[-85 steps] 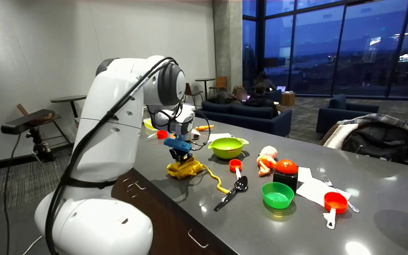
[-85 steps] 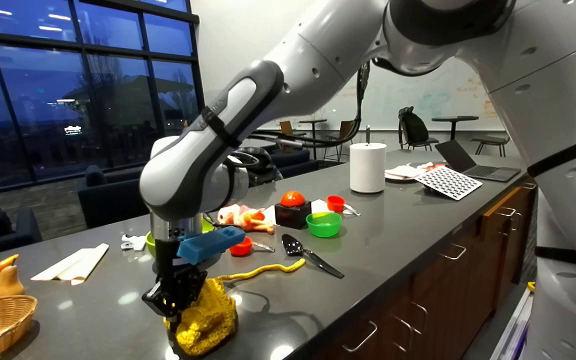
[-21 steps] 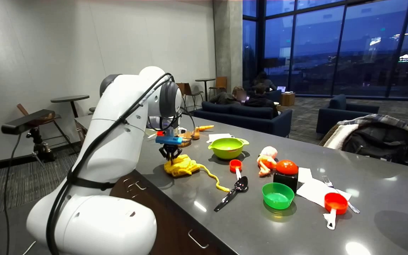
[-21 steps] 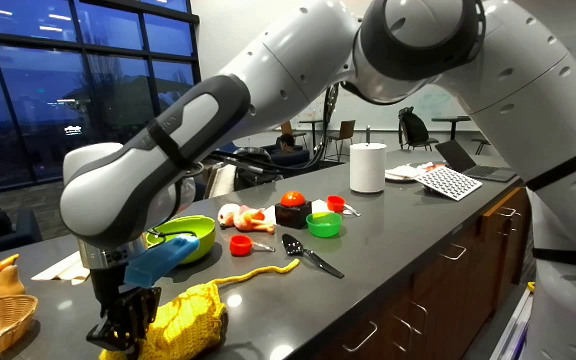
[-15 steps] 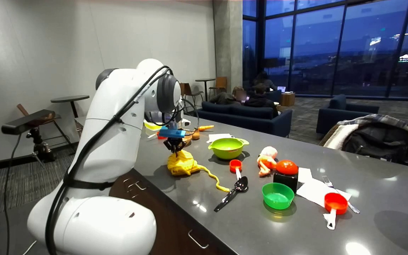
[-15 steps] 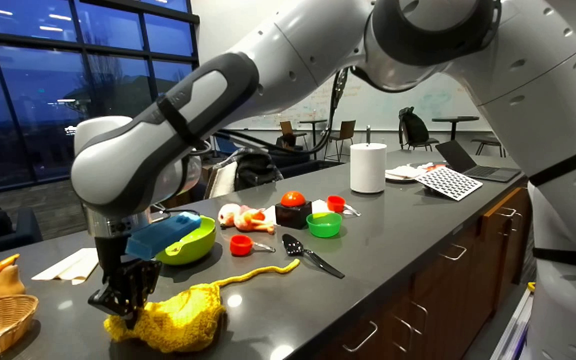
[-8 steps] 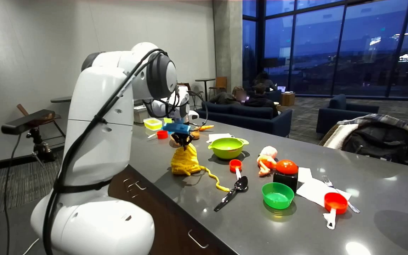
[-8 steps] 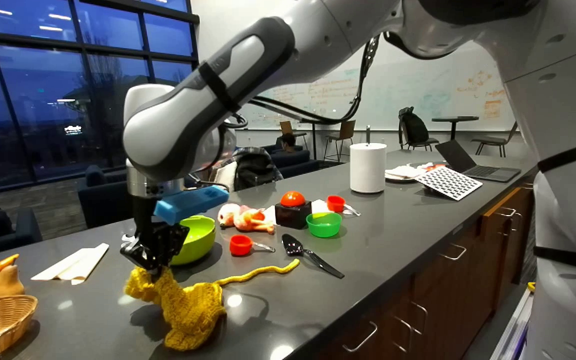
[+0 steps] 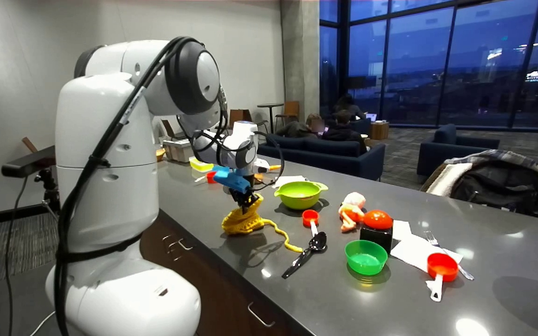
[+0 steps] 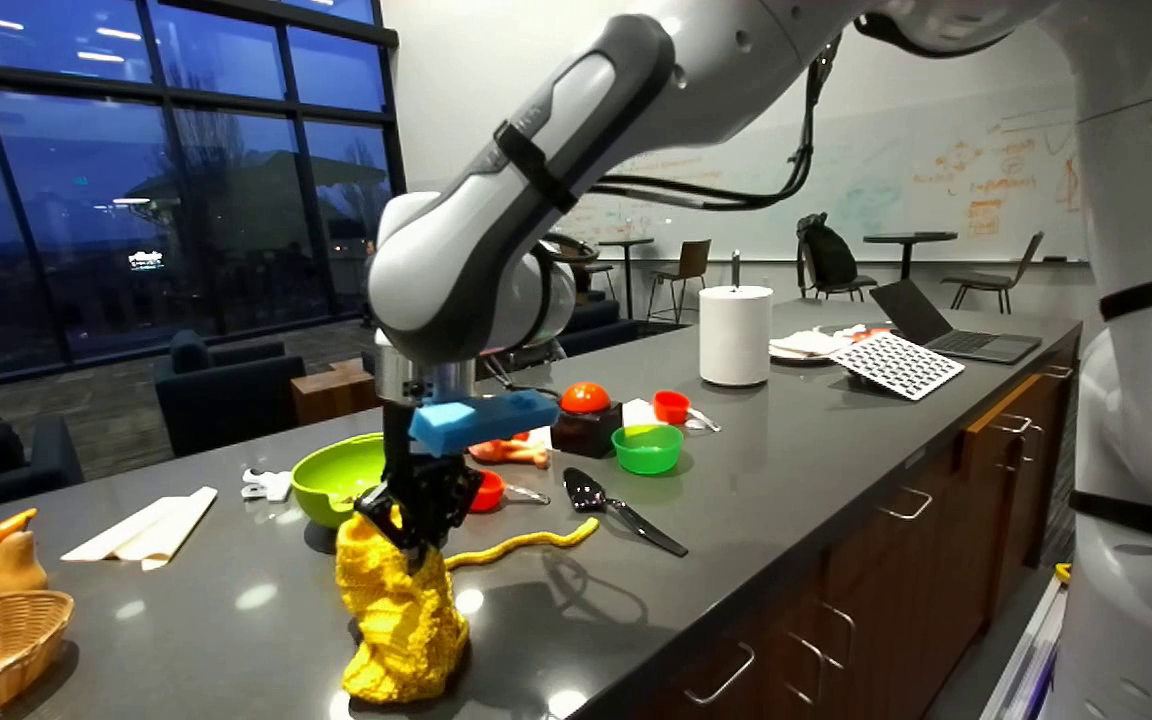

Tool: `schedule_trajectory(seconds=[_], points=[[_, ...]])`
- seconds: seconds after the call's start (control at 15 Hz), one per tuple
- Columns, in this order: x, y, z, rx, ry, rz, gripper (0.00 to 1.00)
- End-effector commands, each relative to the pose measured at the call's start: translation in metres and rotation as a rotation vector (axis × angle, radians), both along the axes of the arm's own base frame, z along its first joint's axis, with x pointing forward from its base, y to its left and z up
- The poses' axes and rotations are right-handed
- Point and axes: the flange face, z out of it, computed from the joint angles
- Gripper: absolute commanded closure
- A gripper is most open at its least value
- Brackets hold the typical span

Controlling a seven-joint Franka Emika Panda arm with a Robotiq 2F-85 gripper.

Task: Fold the yellow knitted item

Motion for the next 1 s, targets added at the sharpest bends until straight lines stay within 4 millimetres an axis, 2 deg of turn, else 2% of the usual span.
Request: schedule_trajectory(seconds=[0.0,0.27,0.47,0.53,0.6,0.67,0.93], points=[[-0.035,-0.021,-0.014,0.012,0.040,-0.076,0.98],[-0.052,-0.027,-0.054,-0.008,0.114,-0.085,0.98],[-0.056,-0.026,-0.069,-0.039,0.146,-0.059,0.98],[-0.056,-0.025,-0.070,-0.046,0.151,-0.053,0.66],[-0.055,-0.025,-0.070,-0.052,0.152,-0.049,0.65],[-0.055,-0.025,-0.070,-0.056,0.153,-0.046,0.60],[-0.055,-0.023,-0.063,-0.079,0.140,-0.028,0.35]])
